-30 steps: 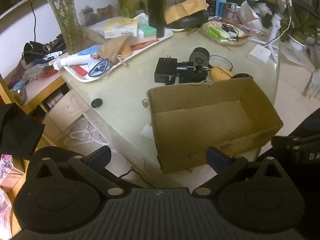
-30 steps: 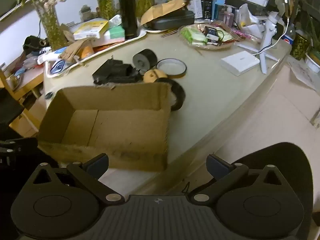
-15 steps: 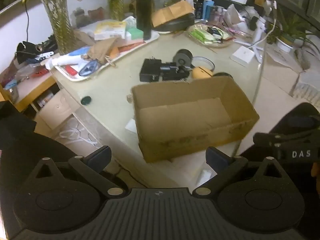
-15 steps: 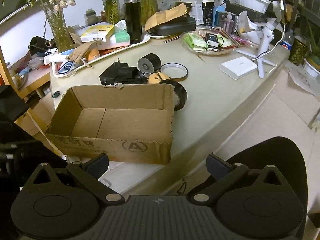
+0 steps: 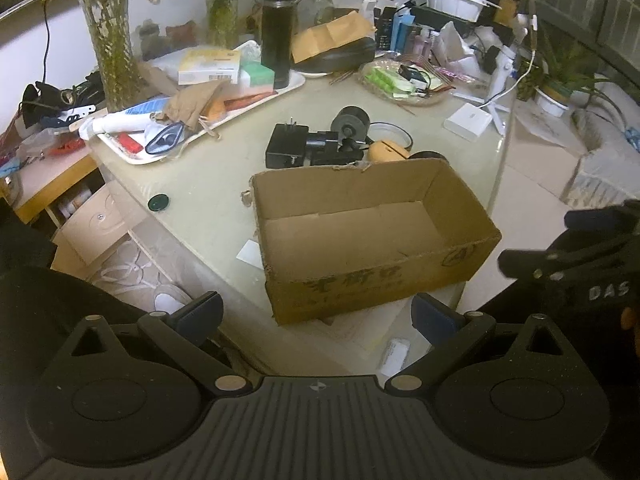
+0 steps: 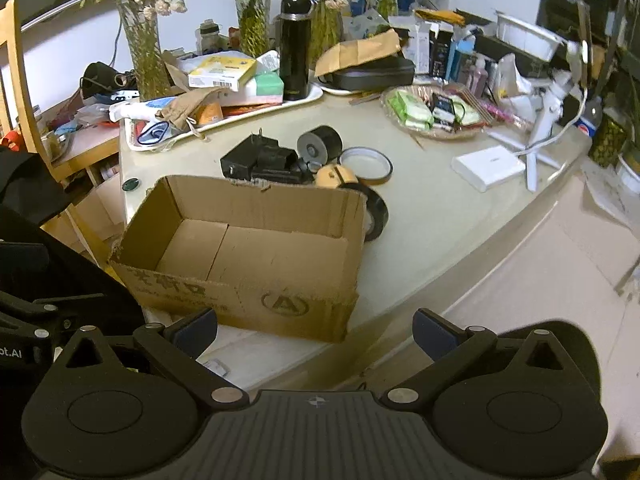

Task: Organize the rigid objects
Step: 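Move both tools toward the objects beside the cardboard box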

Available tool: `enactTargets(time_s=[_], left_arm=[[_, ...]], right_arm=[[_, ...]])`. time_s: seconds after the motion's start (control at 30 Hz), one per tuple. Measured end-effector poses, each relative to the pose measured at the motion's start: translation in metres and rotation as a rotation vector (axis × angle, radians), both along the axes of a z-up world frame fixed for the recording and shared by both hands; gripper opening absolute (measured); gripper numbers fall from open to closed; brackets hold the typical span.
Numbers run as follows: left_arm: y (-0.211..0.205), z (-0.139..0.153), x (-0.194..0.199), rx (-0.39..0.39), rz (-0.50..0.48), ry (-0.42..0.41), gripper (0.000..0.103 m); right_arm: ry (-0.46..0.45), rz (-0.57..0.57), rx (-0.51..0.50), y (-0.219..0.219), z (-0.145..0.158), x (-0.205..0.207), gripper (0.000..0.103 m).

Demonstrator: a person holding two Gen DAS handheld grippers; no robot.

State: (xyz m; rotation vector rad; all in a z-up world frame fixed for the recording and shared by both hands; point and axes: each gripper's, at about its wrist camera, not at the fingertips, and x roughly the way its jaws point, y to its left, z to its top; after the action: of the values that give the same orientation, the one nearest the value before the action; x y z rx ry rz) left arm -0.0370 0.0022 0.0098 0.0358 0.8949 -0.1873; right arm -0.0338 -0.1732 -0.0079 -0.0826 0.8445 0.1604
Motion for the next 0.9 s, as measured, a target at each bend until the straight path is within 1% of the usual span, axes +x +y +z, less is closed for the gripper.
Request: enactTargets(time_s=[0.07,0.2,0.3,0.4,0.53,0.63,0.77,0.9], left_arm=[[0.002,0.000,0.003,0.000,0.013,0.011,0.103],[0.004,0.005,0.006,0.001,0.017,-0.002,0.103],[0.004,0.009,0.007,0.009,0.011,-0.023,0.103],[0.003,0.012,0.011,0.020,0.015,-0.032,0.103],[0.002,0.011,0.015,0.035,0.022,-0.040,0.103],[0.001,0.011,0.018,0.054,0.024,-0.051,0.103],[-0.001,0.012,0.022,0.094,0.029,-0.067,0.103],[-0.001,0.011,0.027,0.112,0.032,-0.061,0.103]], right_arm=[[-0.004,0.017,0.003,-0.002,0.005,0.003,0.103],[0.015,0.066,0.016,-0.012,0.015,0.016,0.103],[0.032,0.069,0.042,-0.029,0.030,0.032,0.103],[0.050,0.075,0.091,-0.047,0.046,0.046,0.103],[0.040,0.082,0.084,-0.058,0.058,0.054,0.103],[0.049,0.088,0.080,-0.062,0.057,0.058,0.103],[0.058,0.080,0.098,-0.067,0.052,0.062,0.103],[0.077,0.079,0.123,-0.066,0.043,0.066,0.103]])
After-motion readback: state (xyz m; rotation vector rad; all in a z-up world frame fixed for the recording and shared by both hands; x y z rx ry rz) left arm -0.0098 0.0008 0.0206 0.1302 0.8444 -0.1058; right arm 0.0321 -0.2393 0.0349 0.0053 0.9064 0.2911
